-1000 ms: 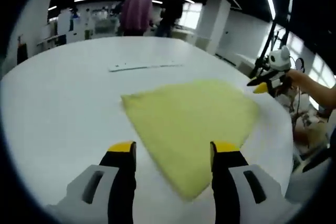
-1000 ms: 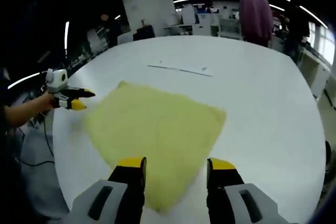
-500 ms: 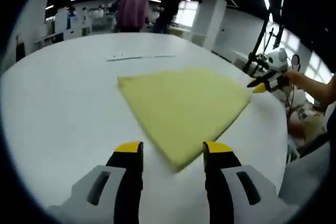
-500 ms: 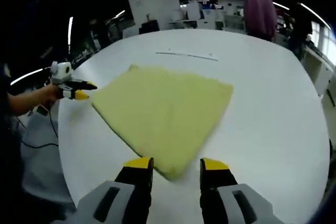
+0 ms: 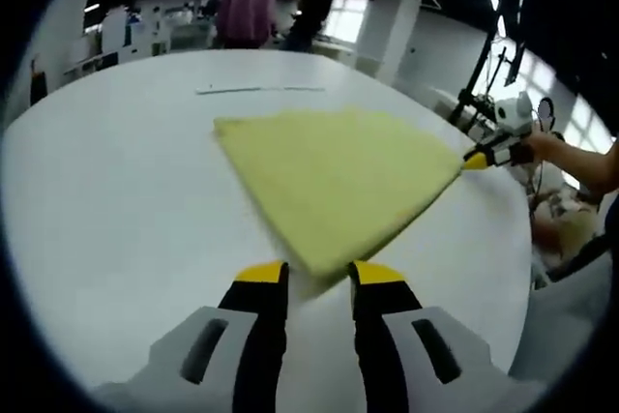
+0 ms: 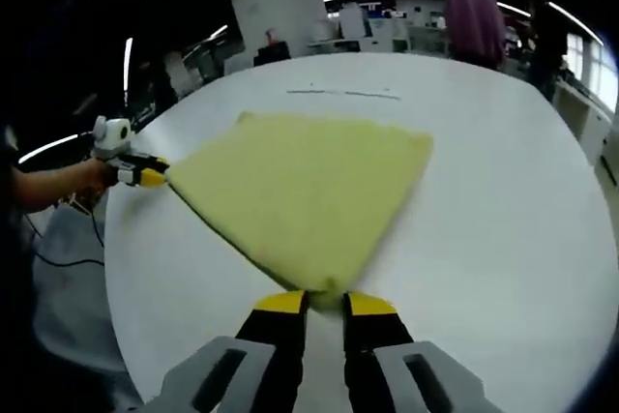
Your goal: Fold the garment on the visible template until the final outline fits inside the template.
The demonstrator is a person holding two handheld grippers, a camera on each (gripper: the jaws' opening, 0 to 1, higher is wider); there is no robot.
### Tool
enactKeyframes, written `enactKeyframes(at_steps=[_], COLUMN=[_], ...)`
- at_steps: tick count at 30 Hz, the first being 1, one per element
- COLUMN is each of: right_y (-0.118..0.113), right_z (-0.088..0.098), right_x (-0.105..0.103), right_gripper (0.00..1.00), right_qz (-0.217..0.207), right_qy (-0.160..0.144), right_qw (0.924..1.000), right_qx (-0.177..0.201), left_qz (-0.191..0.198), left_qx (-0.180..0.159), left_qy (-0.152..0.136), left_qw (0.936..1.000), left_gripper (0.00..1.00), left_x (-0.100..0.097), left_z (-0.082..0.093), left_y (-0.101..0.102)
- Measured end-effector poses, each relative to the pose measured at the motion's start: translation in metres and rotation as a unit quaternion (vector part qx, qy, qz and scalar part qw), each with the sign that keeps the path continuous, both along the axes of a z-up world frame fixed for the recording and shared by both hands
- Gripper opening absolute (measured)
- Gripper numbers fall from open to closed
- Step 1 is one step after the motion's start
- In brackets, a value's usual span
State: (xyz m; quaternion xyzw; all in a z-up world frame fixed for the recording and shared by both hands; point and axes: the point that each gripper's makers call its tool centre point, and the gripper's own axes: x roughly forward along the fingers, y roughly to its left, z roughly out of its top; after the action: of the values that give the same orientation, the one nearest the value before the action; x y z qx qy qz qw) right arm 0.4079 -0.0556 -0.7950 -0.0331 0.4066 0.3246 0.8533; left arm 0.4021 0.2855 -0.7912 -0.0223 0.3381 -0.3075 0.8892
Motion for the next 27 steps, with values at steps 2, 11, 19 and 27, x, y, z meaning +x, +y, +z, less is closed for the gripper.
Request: enactKeyframes(at_steps=[2,11,19,27], right_y=[0.0,0.0,-0.002,-0.01], right_z=[0.0,0.002,0.004,0.014], right_x=[0.001,0.0,0.0,-0.002], right_gripper=[0.07,0.0,0.0,0.0], right_qz=[-0.01,-0.004,0.009,0.043], right_qy=[0.002,-0.002,-0.012,-0.029], right_qw=[0.9999,0.9998,0.9998,0.9985], right_qx=[0.012,0.02,0.012,-0.019], left_qz=[0.001,0.004,0.009,0.014], left_qx=[-0.005,-0.02,-0.023,-0.024], left_qy=[0.001,0.009,0.009,0.001], left_qw=[1.0,0.9998,0.9997,0.9996], left_gripper=[0.18,0.04,0.02,0.01], left_x=[-0.001,-0.003,-0.003,-0.002], left_z=[0.0,-0.002,-0.002,0.003], left_y=[-0.001,-0.003,-0.002,0.0])
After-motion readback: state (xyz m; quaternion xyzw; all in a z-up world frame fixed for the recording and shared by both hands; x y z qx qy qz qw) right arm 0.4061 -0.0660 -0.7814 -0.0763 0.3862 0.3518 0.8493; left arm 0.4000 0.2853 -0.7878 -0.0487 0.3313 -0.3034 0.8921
